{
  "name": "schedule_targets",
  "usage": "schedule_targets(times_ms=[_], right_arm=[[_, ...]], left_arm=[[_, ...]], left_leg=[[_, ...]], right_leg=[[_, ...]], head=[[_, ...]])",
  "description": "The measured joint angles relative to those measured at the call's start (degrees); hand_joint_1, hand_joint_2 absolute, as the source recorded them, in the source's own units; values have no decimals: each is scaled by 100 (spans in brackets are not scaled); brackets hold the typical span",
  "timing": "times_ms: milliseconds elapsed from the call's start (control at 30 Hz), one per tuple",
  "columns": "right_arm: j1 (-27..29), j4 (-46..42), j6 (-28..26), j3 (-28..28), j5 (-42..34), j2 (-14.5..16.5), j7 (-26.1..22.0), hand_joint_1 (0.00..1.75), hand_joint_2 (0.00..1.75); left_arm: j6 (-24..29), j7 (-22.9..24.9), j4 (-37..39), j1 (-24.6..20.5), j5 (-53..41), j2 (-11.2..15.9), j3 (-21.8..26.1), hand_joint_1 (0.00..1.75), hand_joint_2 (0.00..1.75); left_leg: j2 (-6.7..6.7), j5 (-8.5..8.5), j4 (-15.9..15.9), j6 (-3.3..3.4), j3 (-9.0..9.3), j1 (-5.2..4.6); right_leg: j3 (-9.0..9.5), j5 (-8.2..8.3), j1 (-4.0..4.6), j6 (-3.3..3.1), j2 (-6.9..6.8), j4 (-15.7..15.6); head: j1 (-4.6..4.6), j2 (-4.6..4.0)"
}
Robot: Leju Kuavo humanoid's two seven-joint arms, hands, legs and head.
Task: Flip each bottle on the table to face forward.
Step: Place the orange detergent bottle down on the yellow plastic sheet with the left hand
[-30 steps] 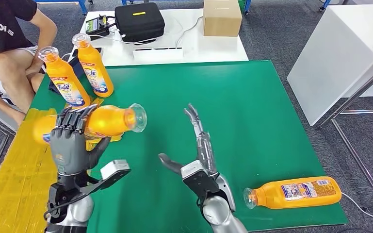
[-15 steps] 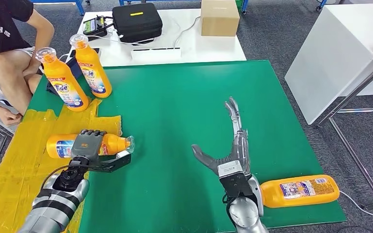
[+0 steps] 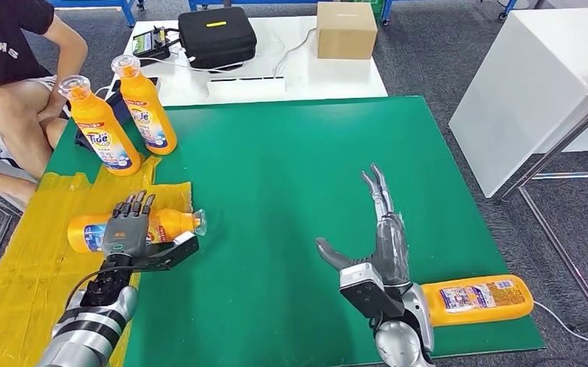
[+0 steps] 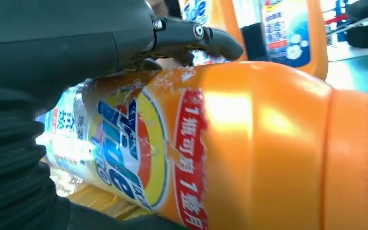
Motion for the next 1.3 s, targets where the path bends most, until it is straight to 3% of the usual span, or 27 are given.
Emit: schedule_targets(times_ms=[100, 267, 367, 467, 567, 633, 933, 1100, 1300], right_arm=[[40, -29, 2, -25, 155, -75, 41, 0, 175], [195, -55, 193, -31, 696, -442, 180, 0, 175], [284, -78, 246, -42, 818, -651, 193, 0, 175], [382, -134, 288, -50, 1049, -889, 251, 0, 175], [623, -277, 444, -178, 1026, -1318, 259, 0, 175], [835, -405, 710, -429, 826, -1622, 138, 0, 175], [1939, -925, 1938, -2039, 1127, -2861, -296, 0, 175], [2139, -935, 2319, -2940, 1300, -3052, -483, 0, 175], [2168, -935, 2368, -3298, 1359, -3077, -527, 0, 175]], left_arm=[[140, -224, -157, 126, 174, -66, 168, 0, 175], [231, -1488, -988, 629, 1586, -273, 442, 0, 175], [138, -1786, -1472, 868, 1967, -373, 520, 0, 175], [-280, -2422, -1913, 1081, 2982, -451, 574, 0, 175], [-1036, -3302, -2667, 1461, 4642, -543, 627, 0, 175], [-1453, -3631, -3219, 1717, 5406, -605, 676, 0, 175], [-2137, -4089, -4524, 2205, 6539, -785, 744, 0, 175], [-2186, -4130, -4882, 2374, 6656, -884, 668, 0, 175], [-2189, -4134, -5041, 2437, 6689, -924, 623, 0, 175]], left_leg=[[-1, -1, 0, 1, -7, -1], [-6, -4, 3, 3, -28, -4], [-7, -5, 3, 4, -35, -6], [-5, -6, 3, 5, -35, -7], [-8, -9, 4, 9, -37, -7], [-8, -15, 4, 15, -40, -11], [-30, -29, 7, 36, -38, -24], [-24, -31, 7, 39, -33, -27], [-23, -31, 6, 39, -30, -26]], right_leg=[[-4, 0, -1, 0, 0, 0], [-23, -2, -5, 3, -3, -2], [-28, -2, -7, 4, -5, -3], [-30, -2, -7, 4, -5, -3], [-31, -4, -9, 6, -6, -4], [-31, -9, -12, 14, -6, -4], [-23, -25, -26, 40, -29, -7], [-24, -25, -33, 41, -26, -7], [-21, -25, -31, 41, -27, -7]], head=[[-1, 0], [0, 0], [1, 0], [-1, 0], [-2, 0], [-1, 0], [-3, 0], [-4, 0], [-5, 0]])
